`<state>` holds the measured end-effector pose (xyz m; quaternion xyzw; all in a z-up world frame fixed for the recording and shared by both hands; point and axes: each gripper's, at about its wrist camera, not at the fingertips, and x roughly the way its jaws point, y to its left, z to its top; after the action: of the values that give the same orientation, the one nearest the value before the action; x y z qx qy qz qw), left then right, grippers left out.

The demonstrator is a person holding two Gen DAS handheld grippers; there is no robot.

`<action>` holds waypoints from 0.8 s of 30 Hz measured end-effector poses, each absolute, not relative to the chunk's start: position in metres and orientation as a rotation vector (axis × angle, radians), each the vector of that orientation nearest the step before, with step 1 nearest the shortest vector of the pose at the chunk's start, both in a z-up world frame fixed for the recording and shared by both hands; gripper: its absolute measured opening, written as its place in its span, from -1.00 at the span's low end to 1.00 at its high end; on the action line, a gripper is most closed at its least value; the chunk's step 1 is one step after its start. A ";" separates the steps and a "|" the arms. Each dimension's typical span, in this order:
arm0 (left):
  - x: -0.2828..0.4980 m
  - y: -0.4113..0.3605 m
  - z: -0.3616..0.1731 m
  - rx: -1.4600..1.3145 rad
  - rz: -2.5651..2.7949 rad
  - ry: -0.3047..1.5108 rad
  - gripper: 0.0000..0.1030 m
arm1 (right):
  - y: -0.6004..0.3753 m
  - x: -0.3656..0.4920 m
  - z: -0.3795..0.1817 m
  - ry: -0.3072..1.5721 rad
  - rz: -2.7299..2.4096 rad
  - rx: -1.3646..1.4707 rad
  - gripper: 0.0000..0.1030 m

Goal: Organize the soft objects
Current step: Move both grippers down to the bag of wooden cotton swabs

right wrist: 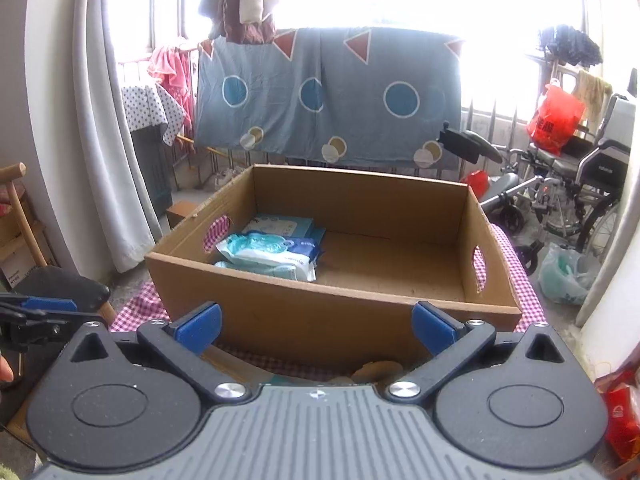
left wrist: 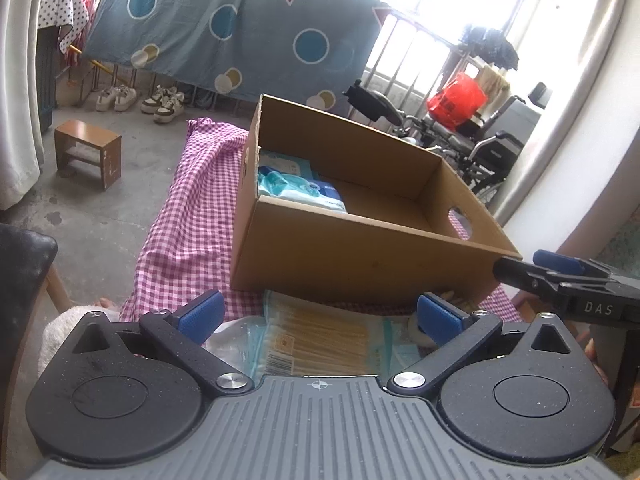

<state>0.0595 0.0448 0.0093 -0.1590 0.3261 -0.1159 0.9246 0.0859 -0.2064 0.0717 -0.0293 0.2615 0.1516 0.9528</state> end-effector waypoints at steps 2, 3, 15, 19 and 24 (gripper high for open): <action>0.055 0.040 0.009 -0.307 -0.243 0.657 1.00 | -0.211 0.083 0.073 0.504 0.317 -0.021 1.00; 0.053 0.038 0.009 -0.299 -0.245 0.653 1.00 | -0.214 0.082 0.072 0.490 0.322 0.002 1.00; 0.044 0.004 -0.002 -0.172 -0.324 0.679 1.00 | -0.273 0.056 0.061 0.500 0.277 0.190 1.00; 0.053 -0.013 -0.011 -0.138 -0.387 0.734 1.00 | -0.296 0.050 0.050 0.532 0.211 0.239 1.00; 0.058 -0.034 -0.016 -0.097 -0.472 0.757 1.00 | -0.322 0.052 0.038 0.612 0.156 0.318 1.00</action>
<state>0.0579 -0.0338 -0.0158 -0.0469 0.3659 -0.2281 0.9010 0.0516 -0.3216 0.0381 0.1558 0.2996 0.0766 0.9382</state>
